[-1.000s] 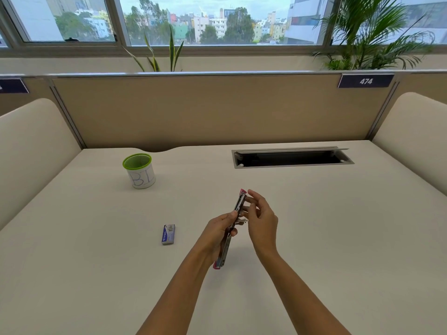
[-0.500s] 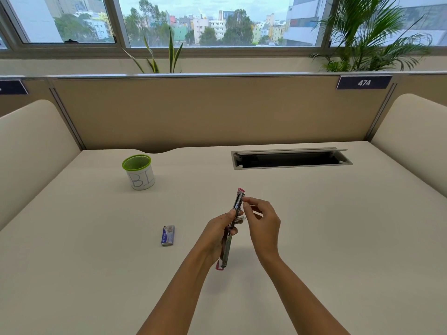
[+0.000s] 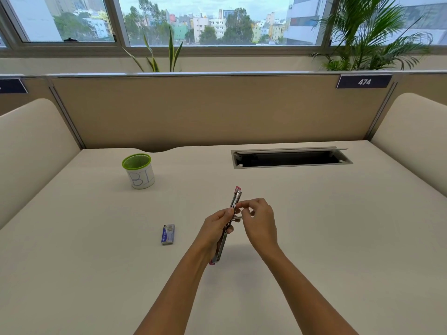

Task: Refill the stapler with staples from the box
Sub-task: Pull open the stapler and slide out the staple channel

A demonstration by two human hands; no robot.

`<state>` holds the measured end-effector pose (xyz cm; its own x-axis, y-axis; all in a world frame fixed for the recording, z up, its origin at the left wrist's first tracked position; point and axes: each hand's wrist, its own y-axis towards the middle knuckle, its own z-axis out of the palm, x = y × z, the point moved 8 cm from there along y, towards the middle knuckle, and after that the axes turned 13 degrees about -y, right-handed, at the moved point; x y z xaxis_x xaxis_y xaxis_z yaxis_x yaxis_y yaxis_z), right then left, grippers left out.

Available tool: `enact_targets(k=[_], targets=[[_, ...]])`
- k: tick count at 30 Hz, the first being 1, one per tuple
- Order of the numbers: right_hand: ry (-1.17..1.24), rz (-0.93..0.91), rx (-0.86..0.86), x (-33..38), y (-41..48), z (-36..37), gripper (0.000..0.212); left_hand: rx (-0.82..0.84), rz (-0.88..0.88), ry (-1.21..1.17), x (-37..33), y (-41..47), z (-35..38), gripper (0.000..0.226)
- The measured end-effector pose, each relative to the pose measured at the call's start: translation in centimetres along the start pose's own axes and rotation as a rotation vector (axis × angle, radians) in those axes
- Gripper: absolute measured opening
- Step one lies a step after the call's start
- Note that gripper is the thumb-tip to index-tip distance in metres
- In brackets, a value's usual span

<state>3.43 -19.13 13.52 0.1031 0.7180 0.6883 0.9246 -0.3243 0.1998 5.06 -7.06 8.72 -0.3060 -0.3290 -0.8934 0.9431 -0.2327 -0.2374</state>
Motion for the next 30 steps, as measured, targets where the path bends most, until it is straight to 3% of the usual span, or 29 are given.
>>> enact_targets(k=[3,5,8,11,14,19,21,24,27,30], targets=[[0.021,-0.039,-0.04,0.4,-0.1,-0.1,0.021,0.003,-0.015,-0.036,-0.2,0.2,0.4,0.036],[0.179,0.022,-0.051,0.2,-0.1,-0.1,0.019,0.004,-0.033,-0.064,-0.2,0.1,0.8,0.036],[0.459,0.187,0.029,-0.9,-0.3,1.1,0.017,0.001,-0.034,-0.072,-0.2,0.0,0.9,0.031],[0.919,0.466,0.224,-2.1,-0.9,3.3,0.017,-0.04,0.025,0.033,-0.7,-0.3,0.5,0.026],[1.26,0.646,0.404,-2.2,-1.9,5.0,0.017,-0.117,0.174,0.301,-1.9,-0.9,0.3,0.022],[1.406,0.73,0.543,-2.0,-3.0,6.8,0.023,-0.244,0.493,1.092,-3.9,-2.0,2.6,0.025],[1.43,0.763,0.559,-2.1,-3.3,7.4,0.023,-0.25,0.483,1.362,-3.7,-1.8,3.4,0.025],[1.421,0.806,0.565,-2.5,-4.1,8.2,0.023,-0.233,0.361,1.58,-3.0,-1.1,3.5,0.019],[1.444,0.818,0.561,-2.6,-4.4,8.3,0.033,-0.223,0.259,1.586,-2.5,-0.9,3.4,0.019],[1.45,0.784,0.553,-2.5,-4.0,8.0,0.03,-0.257,0.068,1.168,-2.1,-0.5,1.0,0.026]])
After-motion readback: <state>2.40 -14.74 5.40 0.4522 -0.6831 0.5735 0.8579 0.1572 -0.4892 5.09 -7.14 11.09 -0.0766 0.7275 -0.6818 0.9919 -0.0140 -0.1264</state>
